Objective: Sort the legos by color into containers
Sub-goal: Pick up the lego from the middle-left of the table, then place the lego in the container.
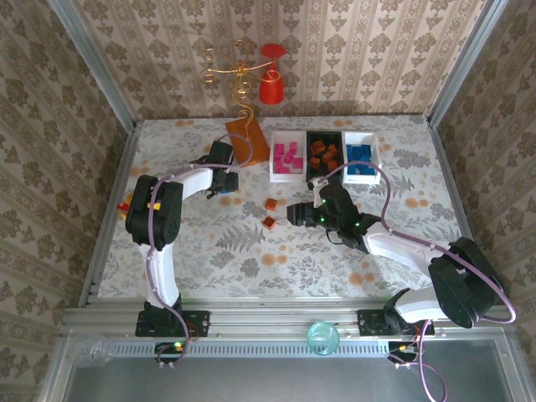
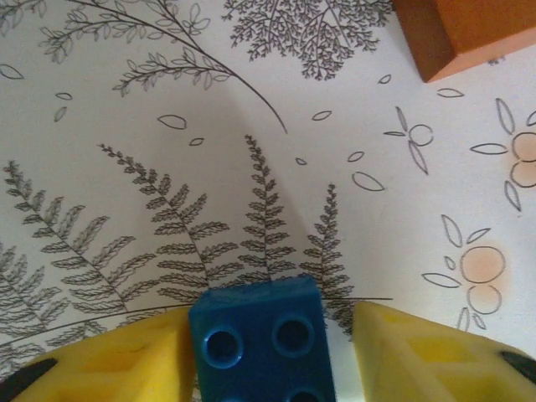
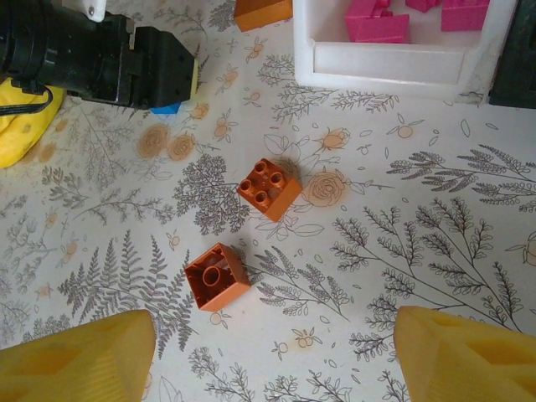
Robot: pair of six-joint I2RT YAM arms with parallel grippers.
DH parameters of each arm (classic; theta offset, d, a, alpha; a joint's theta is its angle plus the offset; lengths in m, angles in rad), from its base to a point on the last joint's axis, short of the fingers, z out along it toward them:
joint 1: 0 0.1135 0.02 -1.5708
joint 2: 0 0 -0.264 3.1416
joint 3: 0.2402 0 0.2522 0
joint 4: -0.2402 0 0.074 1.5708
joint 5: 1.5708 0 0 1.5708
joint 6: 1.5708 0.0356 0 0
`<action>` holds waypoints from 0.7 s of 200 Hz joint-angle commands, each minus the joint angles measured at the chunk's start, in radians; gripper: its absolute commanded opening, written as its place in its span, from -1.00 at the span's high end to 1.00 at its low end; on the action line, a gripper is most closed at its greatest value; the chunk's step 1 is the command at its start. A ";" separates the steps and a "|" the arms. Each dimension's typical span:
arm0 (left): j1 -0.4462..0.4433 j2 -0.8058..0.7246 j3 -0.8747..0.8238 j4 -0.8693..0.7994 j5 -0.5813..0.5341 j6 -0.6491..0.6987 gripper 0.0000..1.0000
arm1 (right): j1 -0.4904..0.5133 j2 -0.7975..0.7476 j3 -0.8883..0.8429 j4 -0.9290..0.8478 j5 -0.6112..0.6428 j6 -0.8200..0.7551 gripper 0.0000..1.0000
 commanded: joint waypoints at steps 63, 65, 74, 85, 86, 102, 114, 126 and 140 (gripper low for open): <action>-0.087 -0.133 -0.038 0.033 -0.057 0.026 0.35 | 0.000 -0.041 -0.007 -0.028 0.043 0.027 -0.75; -0.088 -0.142 -0.041 0.038 -0.060 0.026 0.35 | 0.000 -0.045 -0.008 -0.031 0.049 0.027 -0.76; -0.130 -0.184 -0.057 0.058 -0.071 0.025 0.36 | 0.000 -0.068 -0.016 -0.043 0.066 0.027 -0.80; -0.165 -0.236 -0.076 0.081 -0.082 0.026 0.36 | 0.001 -0.105 -0.029 -0.067 0.098 0.026 -0.87; -0.168 -0.240 -0.078 0.083 -0.083 0.026 0.36 | 0.000 -0.108 -0.030 -0.069 0.101 0.026 -0.88; -0.221 -0.310 -0.106 0.121 -0.102 0.028 0.37 | -0.002 -0.164 -0.038 -0.123 0.145 0.014 -0.97; -0.260 -0.354 -0.121 0.157 -0.105 0.028 0.37 | -0.008 -0.214 -0.036 -0.178 0.169 0.001 -1.00; -0.297 -0.386 -0.131 0.195 -0.109 0.028 0.37 | -0.022 -0.268 -0.027 -0.243 0.180 -0.018 -1.00; -0.339 -0.396 -0.126 0.233 -0.111 0.031 0.37 | -0.054 -0.343 -0.014 -0.328 0.193 -0.047 -1.00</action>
